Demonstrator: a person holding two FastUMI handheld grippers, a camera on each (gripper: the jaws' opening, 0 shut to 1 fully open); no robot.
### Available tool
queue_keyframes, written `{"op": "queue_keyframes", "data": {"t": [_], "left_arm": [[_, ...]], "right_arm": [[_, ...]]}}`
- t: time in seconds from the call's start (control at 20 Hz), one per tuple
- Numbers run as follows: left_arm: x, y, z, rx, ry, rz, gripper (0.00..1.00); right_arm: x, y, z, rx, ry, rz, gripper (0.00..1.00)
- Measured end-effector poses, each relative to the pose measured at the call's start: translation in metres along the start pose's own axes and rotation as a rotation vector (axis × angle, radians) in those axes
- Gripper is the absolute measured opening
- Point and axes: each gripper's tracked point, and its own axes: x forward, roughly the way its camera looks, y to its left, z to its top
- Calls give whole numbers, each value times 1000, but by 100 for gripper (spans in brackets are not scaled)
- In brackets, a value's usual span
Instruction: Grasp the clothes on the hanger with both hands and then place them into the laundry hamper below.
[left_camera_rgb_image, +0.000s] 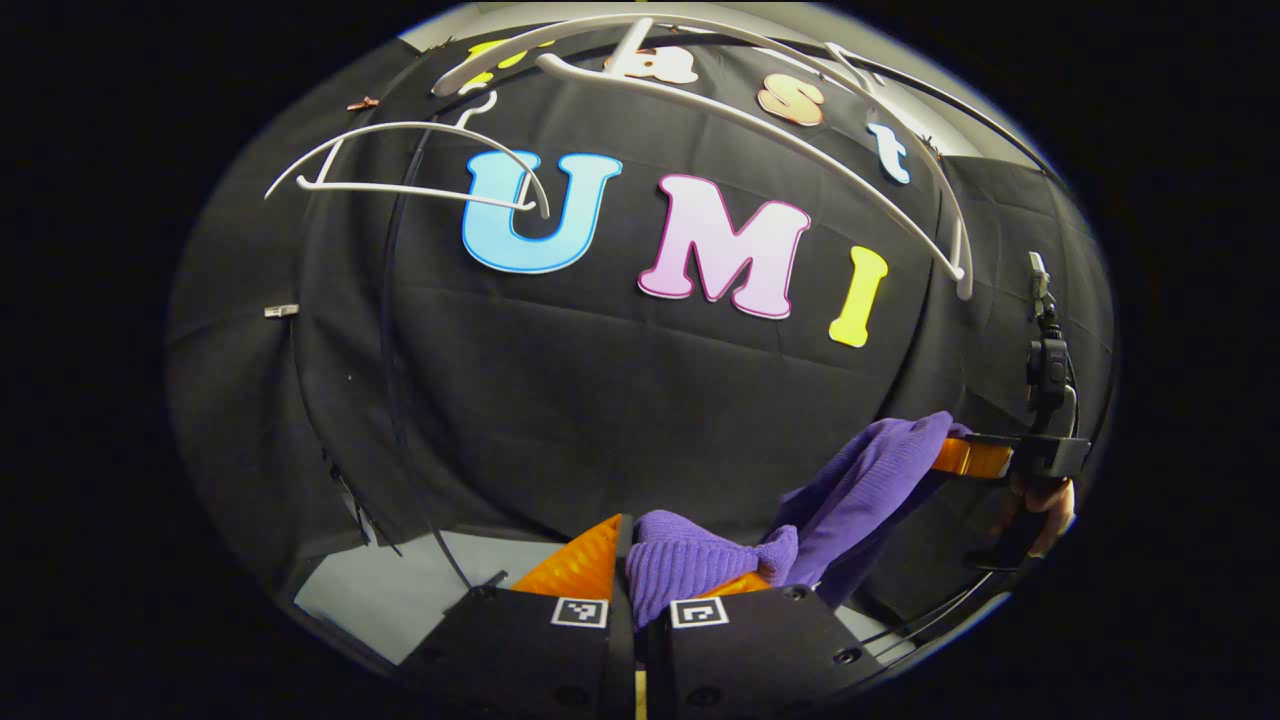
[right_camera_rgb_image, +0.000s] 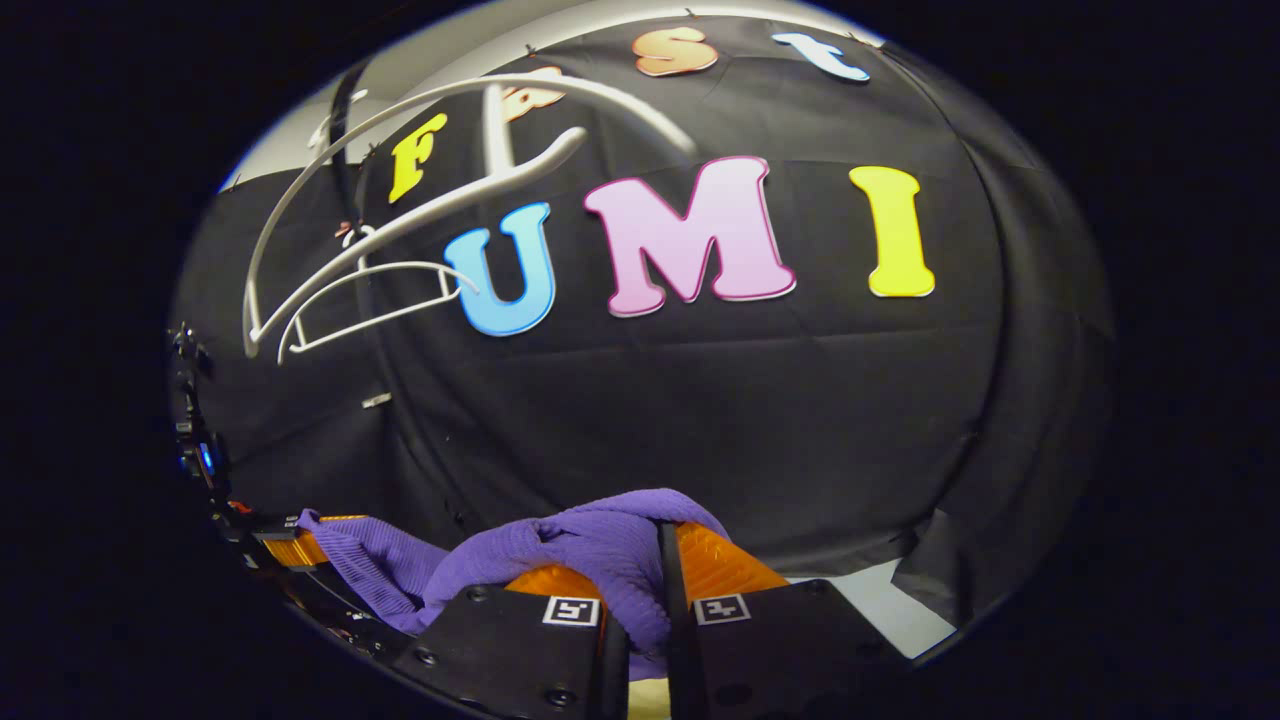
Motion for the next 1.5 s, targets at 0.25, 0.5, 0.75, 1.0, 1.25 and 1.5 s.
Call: {"op": "queue_keyframes", "data": {"t": [0.25,0.5,0.75,1.0,1.25,1.5], "left_arm": [[-8,-32,-25,2,67,-55,8],[-16,-61,-59,37,165,-116,8],[-19,-56,-109,-15,340,-127,8],[-20,-37,-170,-95,521,-55,9],[-20,-28,-192,-120,591,-39,9],[-25,-35,-201,-112,612,-49,10]], "right_arm": [[-10,60,-40,-16,102,143,19],[-16,89,-87,-79,219,229,15],[-30,81,-154,-130,411,220,20],[-46,69,-210,-183,589,206,17],[-47,77,-221,-192,637,202,16],[-47,77,-221,-235,637,199,15]]}}
